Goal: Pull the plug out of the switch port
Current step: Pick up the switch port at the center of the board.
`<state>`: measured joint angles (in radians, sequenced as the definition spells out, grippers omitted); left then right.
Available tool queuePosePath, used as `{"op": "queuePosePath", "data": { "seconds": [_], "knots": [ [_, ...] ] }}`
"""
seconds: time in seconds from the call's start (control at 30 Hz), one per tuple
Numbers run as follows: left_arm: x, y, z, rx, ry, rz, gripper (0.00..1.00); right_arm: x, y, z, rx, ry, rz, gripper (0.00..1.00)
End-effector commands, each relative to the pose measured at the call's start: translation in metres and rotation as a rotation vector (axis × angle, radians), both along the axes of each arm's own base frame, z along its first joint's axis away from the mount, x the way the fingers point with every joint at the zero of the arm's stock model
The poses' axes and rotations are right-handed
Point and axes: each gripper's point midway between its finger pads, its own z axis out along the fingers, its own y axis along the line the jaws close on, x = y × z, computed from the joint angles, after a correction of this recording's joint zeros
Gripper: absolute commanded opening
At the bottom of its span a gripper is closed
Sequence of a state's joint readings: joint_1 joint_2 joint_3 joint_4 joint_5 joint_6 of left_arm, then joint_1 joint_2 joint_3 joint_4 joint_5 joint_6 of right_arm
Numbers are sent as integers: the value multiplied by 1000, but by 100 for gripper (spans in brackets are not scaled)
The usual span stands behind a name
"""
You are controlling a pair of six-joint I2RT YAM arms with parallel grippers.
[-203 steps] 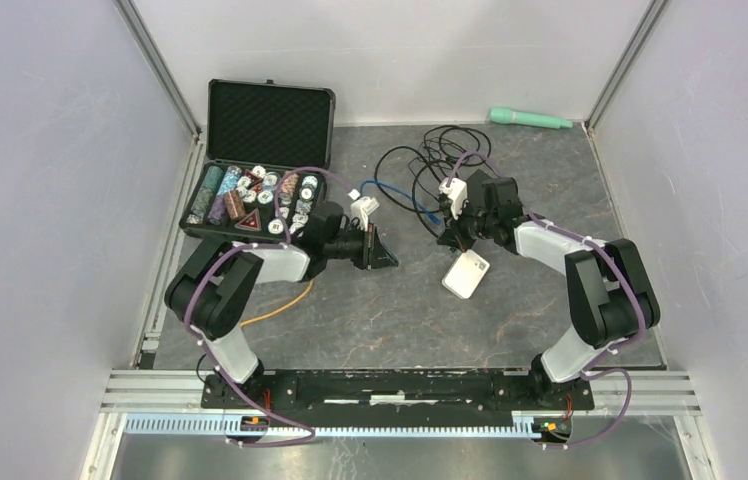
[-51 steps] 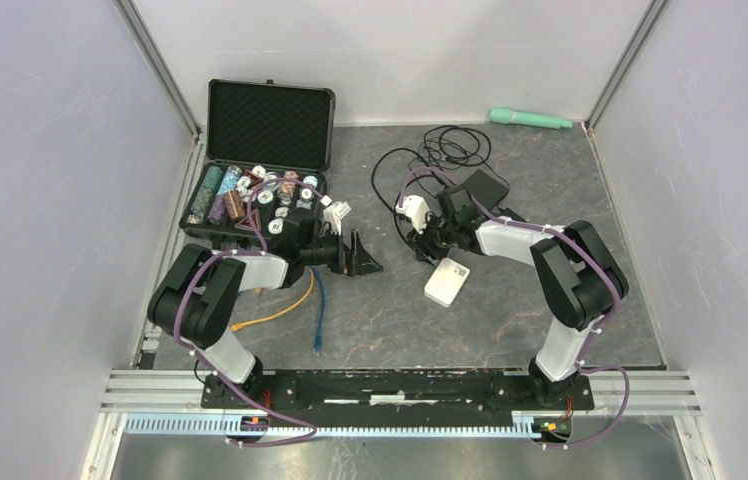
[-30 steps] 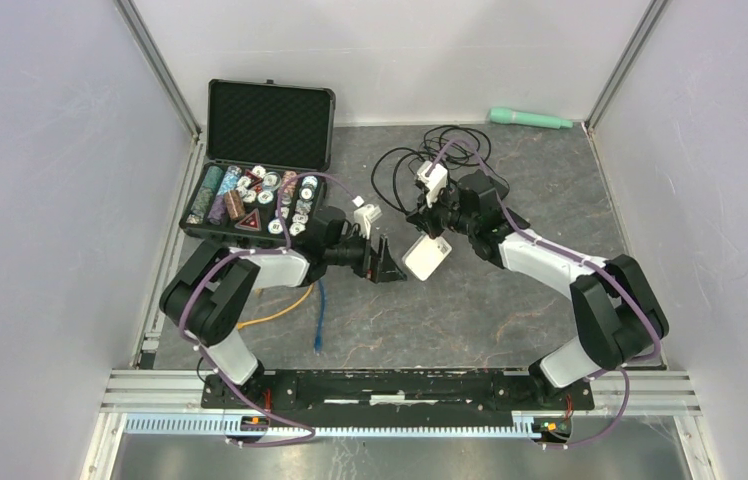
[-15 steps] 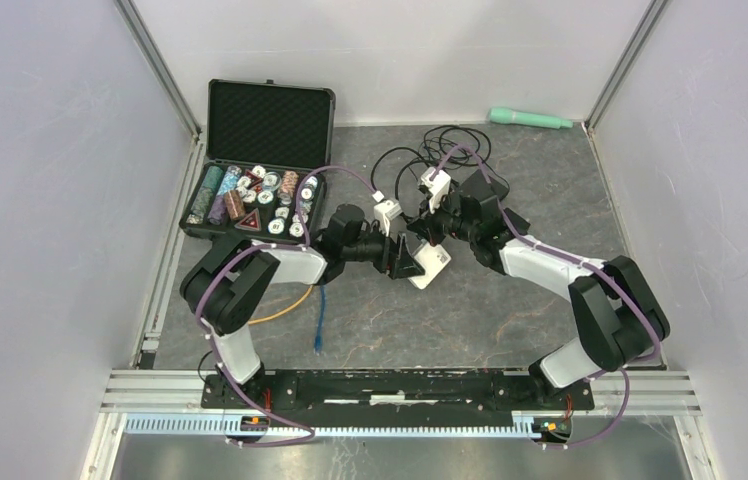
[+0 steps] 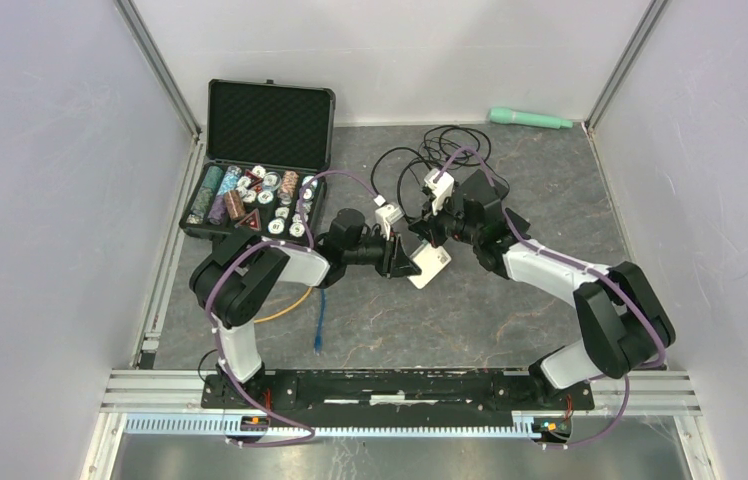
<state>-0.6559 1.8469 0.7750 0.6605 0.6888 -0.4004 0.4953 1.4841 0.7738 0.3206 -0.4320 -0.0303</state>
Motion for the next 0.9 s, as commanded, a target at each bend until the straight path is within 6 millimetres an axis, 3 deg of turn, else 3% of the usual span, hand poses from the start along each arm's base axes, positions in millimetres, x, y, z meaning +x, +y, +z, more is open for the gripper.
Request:
{"op": "queuePosePath", "data": {
  "seconds": [0.0, 0.07, 0.13, 0.27, 0.37, 0.5, 0.63, 0.87],
  "knots": [
    [4, -10, 16, -50, -31, -46, 31, 5, 3, 32, 51, -95, -1, 0],
    [2, -11, 18, -40, -58, -82, 19, 3, 1, 31, 39, -99, 5, 4],
    [2, -8, 19, -12, -102, -112, 3, 1, -1, 32, 21, -114, 17, 17],
    [1, 2, 20, 65, -221, -176, 2, -4, -11, 34, -16, -140, 52, 55],
    [1, 14, 12, 164, -293, -239, 2, -15, -18, 34, -19, -149, 135, 69],
    [-3, 34, 3, 280, -373, -311, 2, -37, -28, 25, -49, -171, 299, 67],
    [-8, 51, -1, 364, -453, -379, 2, -55, -41, -2, -138, -179, 427, 61],
    [-15, 55, 3, 367, -531, -477, 2, -68, -36, -26, -169, -147, 558, 60]
  ]
}}
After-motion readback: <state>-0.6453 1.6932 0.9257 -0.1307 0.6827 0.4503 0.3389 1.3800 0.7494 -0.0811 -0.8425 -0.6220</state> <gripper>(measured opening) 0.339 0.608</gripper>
